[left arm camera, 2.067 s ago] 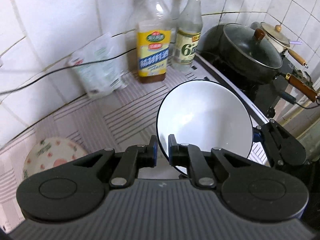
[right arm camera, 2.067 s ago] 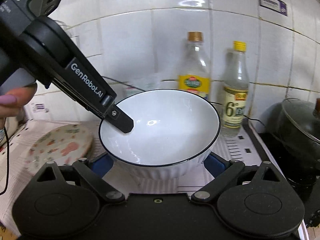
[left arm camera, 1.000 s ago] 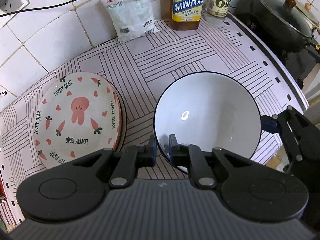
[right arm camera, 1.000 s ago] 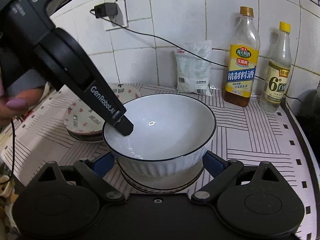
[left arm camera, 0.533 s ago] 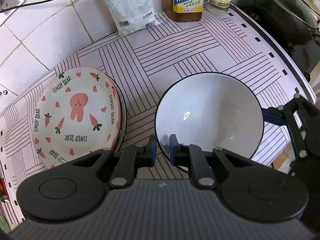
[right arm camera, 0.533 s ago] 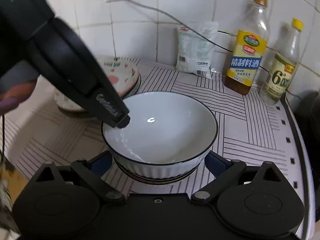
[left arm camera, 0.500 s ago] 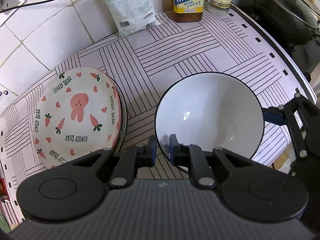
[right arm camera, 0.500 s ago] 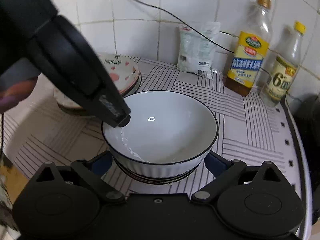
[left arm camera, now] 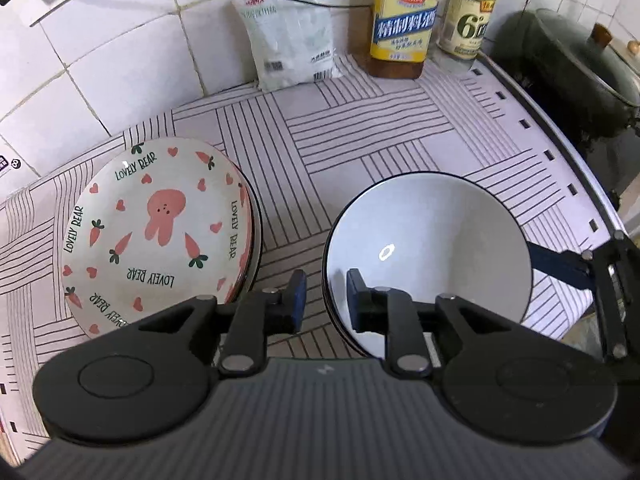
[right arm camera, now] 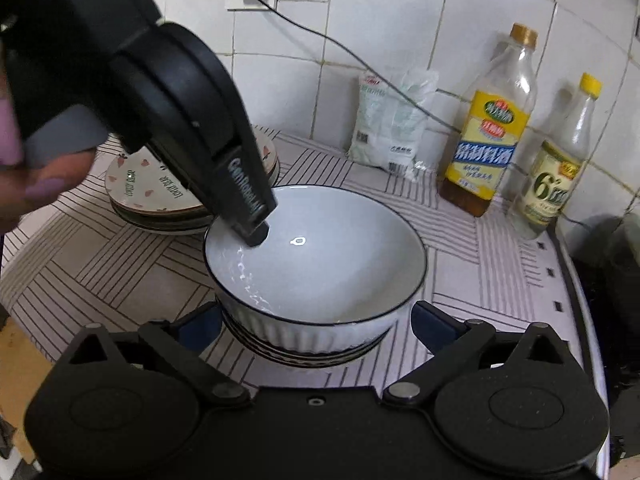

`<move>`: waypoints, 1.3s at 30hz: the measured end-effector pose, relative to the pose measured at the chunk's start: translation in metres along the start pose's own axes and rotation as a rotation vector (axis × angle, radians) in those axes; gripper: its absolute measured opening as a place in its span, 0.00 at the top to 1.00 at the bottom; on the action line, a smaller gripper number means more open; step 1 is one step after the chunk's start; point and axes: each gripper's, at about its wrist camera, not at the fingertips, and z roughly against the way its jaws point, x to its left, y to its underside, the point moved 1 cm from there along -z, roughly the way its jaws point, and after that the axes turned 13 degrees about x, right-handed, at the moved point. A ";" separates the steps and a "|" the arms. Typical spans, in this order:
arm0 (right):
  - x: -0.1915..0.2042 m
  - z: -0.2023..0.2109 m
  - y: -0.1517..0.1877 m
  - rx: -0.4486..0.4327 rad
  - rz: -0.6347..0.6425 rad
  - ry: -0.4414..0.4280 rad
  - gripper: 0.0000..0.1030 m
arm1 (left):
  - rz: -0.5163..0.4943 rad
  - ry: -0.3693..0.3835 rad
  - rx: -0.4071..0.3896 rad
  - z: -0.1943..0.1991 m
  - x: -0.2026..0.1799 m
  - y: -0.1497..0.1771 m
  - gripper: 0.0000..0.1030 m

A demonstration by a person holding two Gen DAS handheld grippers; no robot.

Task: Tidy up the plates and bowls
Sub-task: 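Carry the last bowl and lower it into the nested bowls, then open both grippers and reposition them at the bowl stack rim, then close both grippers on the rim of the bowl stack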

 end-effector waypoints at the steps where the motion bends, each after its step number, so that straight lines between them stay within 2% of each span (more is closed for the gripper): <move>1: 0.001 0.003 0.002 -0.013 -0.004 0.011 0.01 | 0.007 0.017 -0.005 0.002 0.002 0.001 0.74; 2: 0.002 0.007 0.004 -0.029 -0.006 0.011 0.01 | 0.019 0.032 -0.009 0.003 0.004 0.002 0.70; 6: 0.000 0.016 0.010 -0.068 -0.040 0.002 0.01 | 0.049 0.045 -0.052 0.015 0.007 0.010 0.69; 11: -0.005 0.030 0.011 -0.136 -0.075 -0.027 0.03 | 0.084 0.065 -0.057 0.026 0.013 0.022 0.69; 16: 0.000 0.034 0.015 -0.121 -0.048 -0.010 0.03 | 0.135 0.095 -0.059 0.031 0.025 0.036 0.67; 21: 0.000 0.041 0.035 -0.113 -0.038 -0.046 0.02 | 0.232 0.230 -0.107 0.032 0.045 0.058 0.61; 25: -0.001 0.032 0.059 -0.095 -0.083 -0.086 0.02 | 0.303 0.304 -0.096 0.022 0.055 0.076 0.60; 30: 0.000 0.023 0.082 -0.108 -0.117 -0.086 0.02 | 0.382 0.431 -0.107 0.006 0.068 0.092 0.53; 32: -0.001 0.018 0.085 -0.116 -0.129 -0.110 0.02 | 0.402 0.469 -0.112 -0.001 0.072 0.094 0.51; 36: 0.000 -0.006 0.084 -0.099 -0.139 -0.123 0.02 | 0.454 0.524 -0.109 -0.008 0.069 0.091 0.47; 39: -0.002 -0.021 0.076 -0.105 -0.149 -0.088 0.02 | 0.437 0.505 -0.134 -0.005 0.063 0.081 0.45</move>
